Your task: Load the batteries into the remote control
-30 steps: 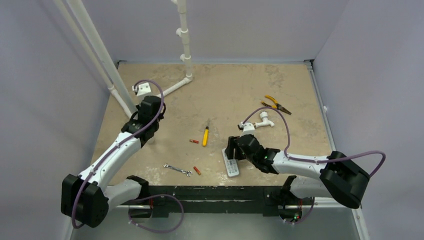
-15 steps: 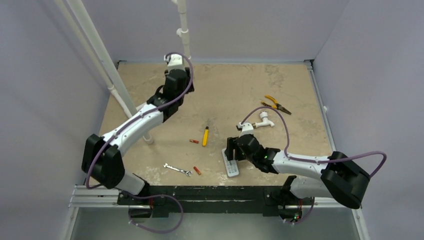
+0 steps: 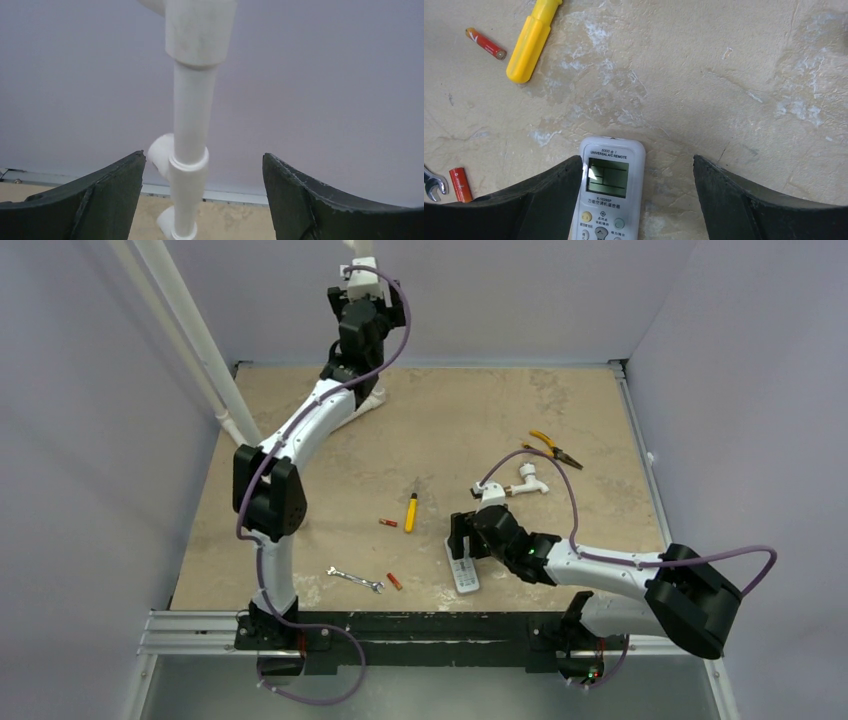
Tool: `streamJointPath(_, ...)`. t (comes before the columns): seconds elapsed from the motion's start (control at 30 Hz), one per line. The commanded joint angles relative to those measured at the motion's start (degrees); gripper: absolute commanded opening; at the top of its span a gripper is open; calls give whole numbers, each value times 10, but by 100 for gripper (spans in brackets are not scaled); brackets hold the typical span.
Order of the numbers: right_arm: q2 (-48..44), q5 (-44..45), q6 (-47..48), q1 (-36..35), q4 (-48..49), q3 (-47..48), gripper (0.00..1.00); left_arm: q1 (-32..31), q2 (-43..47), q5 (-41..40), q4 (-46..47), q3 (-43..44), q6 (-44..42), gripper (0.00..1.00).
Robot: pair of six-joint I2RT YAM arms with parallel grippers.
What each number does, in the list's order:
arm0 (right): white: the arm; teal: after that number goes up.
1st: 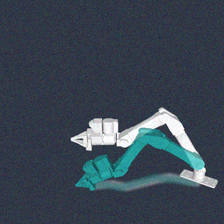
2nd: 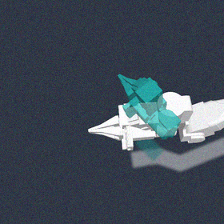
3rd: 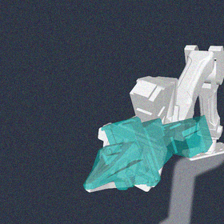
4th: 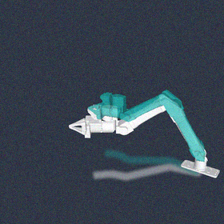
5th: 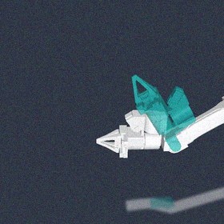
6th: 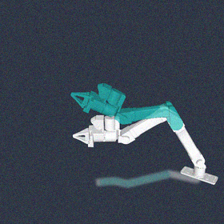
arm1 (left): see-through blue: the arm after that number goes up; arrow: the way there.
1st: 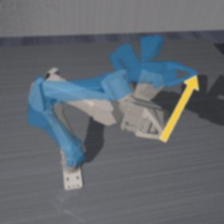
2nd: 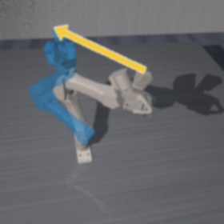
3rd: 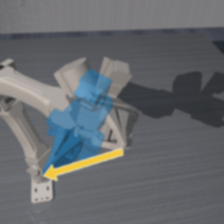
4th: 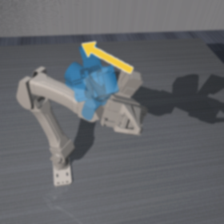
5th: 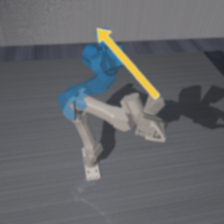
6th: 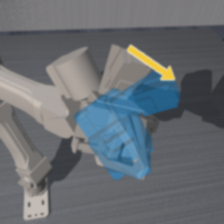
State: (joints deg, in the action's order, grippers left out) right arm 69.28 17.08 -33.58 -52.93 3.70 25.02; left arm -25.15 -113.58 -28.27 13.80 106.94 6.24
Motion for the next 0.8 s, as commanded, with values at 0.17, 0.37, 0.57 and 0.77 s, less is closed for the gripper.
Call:
streamJointPath(0.17, 12, 13, 15, -2, 5, 32, 80, 48, -132, 83, -16, 234, -50, 78)
streamJointPath(0.37, 14, 20, 16, -2, 0, 34, 79, 66, -166, 174, 2, 256, -16, 64)
streamJointPath(0.57, 21, 17, 21, -2, -5, 41, 75, 74, -172, 245, -23, 257, 5, 29)
streamJointPath(0.77, 24, 24, 21, -2, -10, 44, 73, 73, -182, 332, -57, 282, 37, 2)
